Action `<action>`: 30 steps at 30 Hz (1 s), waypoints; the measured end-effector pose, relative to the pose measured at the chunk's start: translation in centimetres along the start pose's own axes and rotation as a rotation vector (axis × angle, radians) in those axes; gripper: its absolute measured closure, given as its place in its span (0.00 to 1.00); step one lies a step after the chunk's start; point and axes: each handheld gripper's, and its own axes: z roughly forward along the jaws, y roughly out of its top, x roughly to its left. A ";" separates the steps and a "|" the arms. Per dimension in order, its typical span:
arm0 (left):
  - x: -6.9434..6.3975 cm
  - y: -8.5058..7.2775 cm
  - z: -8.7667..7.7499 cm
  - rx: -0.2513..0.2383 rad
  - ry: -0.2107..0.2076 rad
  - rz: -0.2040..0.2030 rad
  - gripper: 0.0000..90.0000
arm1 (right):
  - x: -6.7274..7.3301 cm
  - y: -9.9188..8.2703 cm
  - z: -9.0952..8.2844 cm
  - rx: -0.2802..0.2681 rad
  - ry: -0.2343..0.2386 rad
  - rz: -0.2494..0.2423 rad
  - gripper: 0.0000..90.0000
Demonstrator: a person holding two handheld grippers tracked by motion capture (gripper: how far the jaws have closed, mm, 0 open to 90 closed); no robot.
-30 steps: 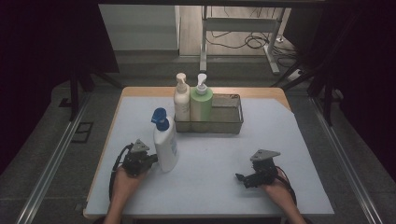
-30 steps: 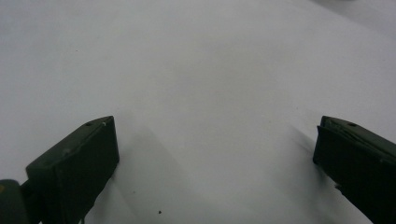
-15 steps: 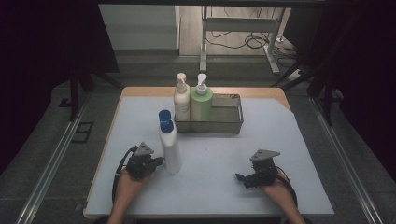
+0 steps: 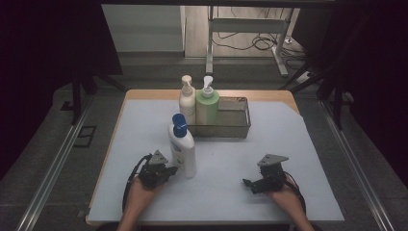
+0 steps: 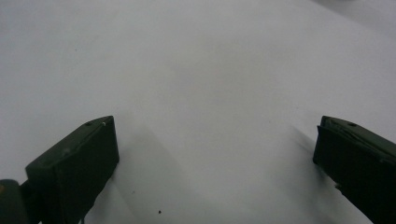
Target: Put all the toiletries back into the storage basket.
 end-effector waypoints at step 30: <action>-2.0 -0.6 -1.0 -0.006 0.046 0.013 0.55 | 0.0 0.0 0.0 0.001 0.001 0.004 0.00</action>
